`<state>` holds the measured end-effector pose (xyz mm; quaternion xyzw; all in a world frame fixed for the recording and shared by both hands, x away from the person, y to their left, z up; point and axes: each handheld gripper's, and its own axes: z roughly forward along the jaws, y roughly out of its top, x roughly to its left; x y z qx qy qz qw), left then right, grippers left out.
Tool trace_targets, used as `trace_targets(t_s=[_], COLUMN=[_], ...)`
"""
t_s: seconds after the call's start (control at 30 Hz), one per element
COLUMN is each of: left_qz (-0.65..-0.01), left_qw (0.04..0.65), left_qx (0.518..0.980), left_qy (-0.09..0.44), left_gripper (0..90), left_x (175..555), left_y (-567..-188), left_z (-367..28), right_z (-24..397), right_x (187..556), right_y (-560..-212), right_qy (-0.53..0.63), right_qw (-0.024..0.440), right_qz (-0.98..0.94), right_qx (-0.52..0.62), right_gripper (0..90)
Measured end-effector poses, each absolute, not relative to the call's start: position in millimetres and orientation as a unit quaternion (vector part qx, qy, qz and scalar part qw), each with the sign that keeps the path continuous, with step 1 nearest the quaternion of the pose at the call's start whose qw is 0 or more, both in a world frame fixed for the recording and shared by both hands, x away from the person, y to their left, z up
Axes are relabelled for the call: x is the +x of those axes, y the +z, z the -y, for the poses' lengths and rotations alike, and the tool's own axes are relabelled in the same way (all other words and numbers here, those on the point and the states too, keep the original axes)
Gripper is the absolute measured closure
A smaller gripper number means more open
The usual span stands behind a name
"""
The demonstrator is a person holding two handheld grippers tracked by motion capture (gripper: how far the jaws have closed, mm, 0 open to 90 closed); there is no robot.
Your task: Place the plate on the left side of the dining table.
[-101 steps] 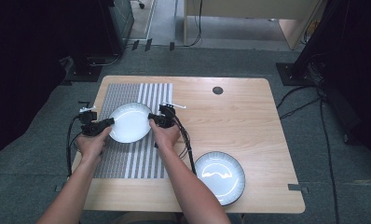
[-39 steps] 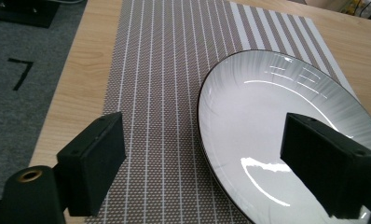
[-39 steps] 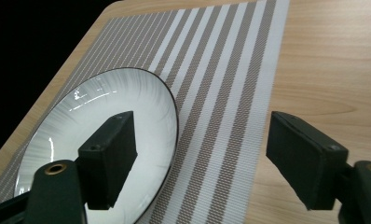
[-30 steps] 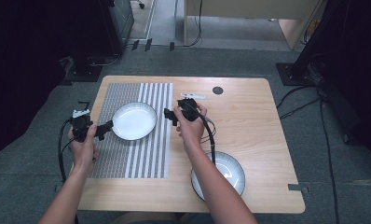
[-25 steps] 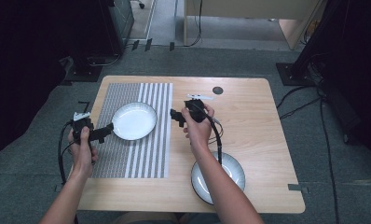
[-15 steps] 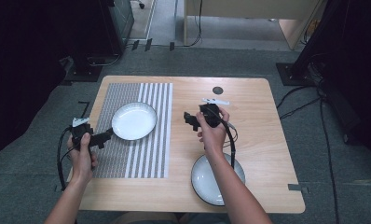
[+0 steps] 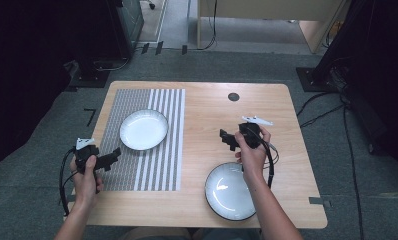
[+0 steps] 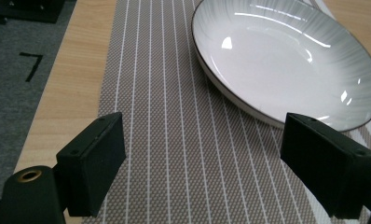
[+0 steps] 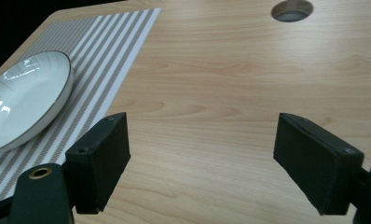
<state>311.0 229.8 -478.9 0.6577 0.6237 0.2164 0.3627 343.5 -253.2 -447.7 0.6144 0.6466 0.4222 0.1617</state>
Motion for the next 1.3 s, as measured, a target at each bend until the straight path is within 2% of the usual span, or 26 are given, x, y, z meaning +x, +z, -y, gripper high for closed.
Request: trace_targets(t_s=[1.3], left_qz=[-0.628], left_qw=[0.335], left_qx=[0.658], left_qy=[0.247], left_gripper=[13.5], left_x=[250], left_y=[-507], left_z=[-262], right_z=[376], right_x=[242], right_y=[-489], right_qy=[0.379], right_qw=[0.222], right_qz=[-0.612], right_qx=[0.657], right_gripper=[18.6])
